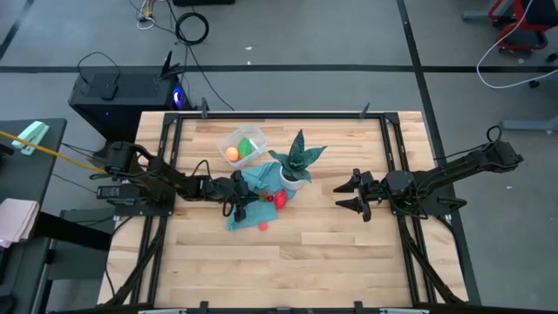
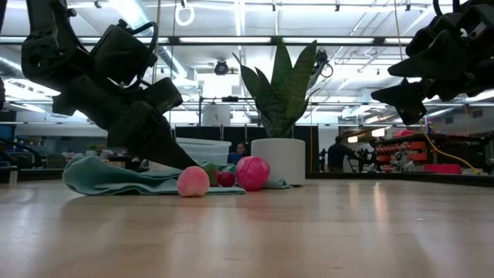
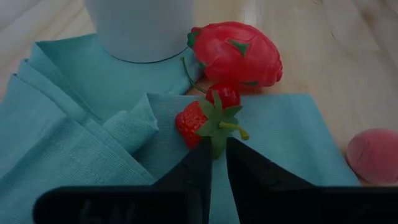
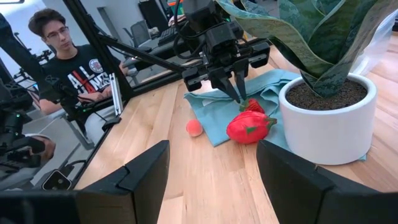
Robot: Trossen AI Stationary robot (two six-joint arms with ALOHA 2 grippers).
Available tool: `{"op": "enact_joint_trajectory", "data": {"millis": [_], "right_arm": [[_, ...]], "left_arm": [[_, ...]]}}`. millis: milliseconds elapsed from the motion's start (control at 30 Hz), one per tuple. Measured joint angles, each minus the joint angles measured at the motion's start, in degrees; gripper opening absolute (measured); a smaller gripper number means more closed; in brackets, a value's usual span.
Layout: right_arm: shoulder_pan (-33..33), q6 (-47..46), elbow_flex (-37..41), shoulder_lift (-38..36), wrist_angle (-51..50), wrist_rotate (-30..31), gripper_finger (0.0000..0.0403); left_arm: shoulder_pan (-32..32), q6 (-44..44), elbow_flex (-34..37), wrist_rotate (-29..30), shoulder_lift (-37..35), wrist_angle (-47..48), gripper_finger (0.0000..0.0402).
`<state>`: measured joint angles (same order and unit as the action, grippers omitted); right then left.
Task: Pick and placing Produce into tupperware
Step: Put the strawberry into the transparent bin
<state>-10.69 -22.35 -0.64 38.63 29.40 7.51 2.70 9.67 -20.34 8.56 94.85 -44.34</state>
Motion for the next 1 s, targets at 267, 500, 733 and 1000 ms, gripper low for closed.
{"op": "enact_joint_trajectory", "data": {"millis": [267, 500, 733, 1000], "right_arm": [[-0.01, 0.01, 0.0, 0.0, -0.01, -0.01, 0.0246], [-0.01, 0.0, 0.0, 0.0, -0.01, -0.02, 0.0246], [-0.01, 0.0, 0.0, 0.0, 0.01, -0.01, 0.0246], [-0.01, 0.0, 0.0, 0.0, -0.01, 0.0, 0.0246]], "left_arm": [[0.07, -1.33, 0.0, -0.33, 0.0, 0.04, 0.0064], [0.36, -1.33, 0.0, -1.31, 0.0, 0.04, 0.0111], [0.79, -2.89, 0.02, -1.32, 0.0, -1.54, 0.0145], [0.78, -3.48, 0.02, -1.29, 0.0, -1.41, 0.0145]]}}
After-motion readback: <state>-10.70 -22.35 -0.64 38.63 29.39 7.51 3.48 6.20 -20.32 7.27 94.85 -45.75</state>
